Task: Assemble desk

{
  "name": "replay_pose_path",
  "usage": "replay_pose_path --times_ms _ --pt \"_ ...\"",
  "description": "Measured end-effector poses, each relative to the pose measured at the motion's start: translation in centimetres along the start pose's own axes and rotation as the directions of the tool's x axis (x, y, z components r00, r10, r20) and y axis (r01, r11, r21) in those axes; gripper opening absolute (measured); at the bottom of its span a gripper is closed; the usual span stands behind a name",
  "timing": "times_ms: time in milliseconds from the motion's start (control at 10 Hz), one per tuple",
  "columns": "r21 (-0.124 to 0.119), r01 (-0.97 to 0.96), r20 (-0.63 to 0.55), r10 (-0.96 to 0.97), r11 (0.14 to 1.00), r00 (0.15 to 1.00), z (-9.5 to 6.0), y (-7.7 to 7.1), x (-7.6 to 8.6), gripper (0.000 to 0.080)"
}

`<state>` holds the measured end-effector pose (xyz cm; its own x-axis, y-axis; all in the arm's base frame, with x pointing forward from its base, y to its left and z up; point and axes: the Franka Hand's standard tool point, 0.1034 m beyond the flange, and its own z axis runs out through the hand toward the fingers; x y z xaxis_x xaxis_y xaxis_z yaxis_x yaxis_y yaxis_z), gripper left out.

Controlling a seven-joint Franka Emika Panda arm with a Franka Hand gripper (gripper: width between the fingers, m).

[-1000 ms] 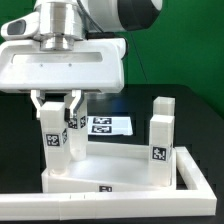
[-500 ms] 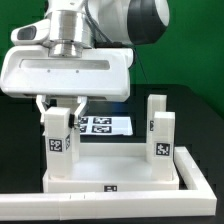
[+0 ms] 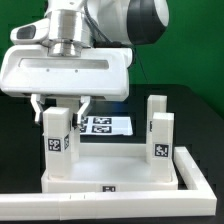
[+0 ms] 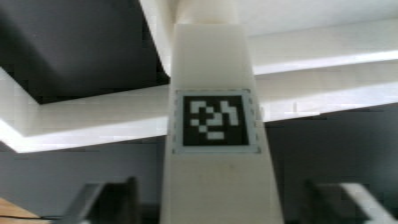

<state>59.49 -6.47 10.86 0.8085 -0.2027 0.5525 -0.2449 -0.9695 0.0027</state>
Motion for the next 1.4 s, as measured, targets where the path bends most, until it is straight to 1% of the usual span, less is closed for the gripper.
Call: replay_pose_path --times_ms 100,200,300,700,800,900,1000,1100,1200,1300,1400 --pt "0.000 0.000 0.000 0.000 1.000 1.000 0.0 0.0 0.0 0.0540" --pt "0.000 0.000 0.000 0.000 1.000 1.000 0.0 0.0 0.0 0.0627" --pt "0.000 0.000 0.000 0.000 1.000 1.000 0.0 0.0 0.0 0.0643" --pt "0.000 0.000 0.000 0.000 1.000 1.000 0.0 0.0 0.0 0.0649" --pt "0.013 -0.002 0.022 0.002 1.000 1.000 -0.1 -0.2 0.1 0.0649" --pt "0.045 -0.016 0.063 0.013 0.999 0.998 -1.2 -0.4 0.9 0.0649" --pt "0.064 -0.030 0.085 0.024 0.998 0.996 -2.1 -0.2 1.7 0.0649" --pt "0.089 -0.041 0.136 0.029 0.995 0.990 -2.3 -0.4 1.7 0.0649" --pt "0.095 -0.056 0.154 0.041 0.994 0.987 -2.2 -0.5 1.8 0.0649" --pt "0.115 -0.078 0.208 0.052 0.990 0.977 -1.9 -1.3 1.5 0.0649" --pt "0.140 -0.102 0.308 0.055 0.985 0.950 -1.7 -2.1 1.1 0.0649"
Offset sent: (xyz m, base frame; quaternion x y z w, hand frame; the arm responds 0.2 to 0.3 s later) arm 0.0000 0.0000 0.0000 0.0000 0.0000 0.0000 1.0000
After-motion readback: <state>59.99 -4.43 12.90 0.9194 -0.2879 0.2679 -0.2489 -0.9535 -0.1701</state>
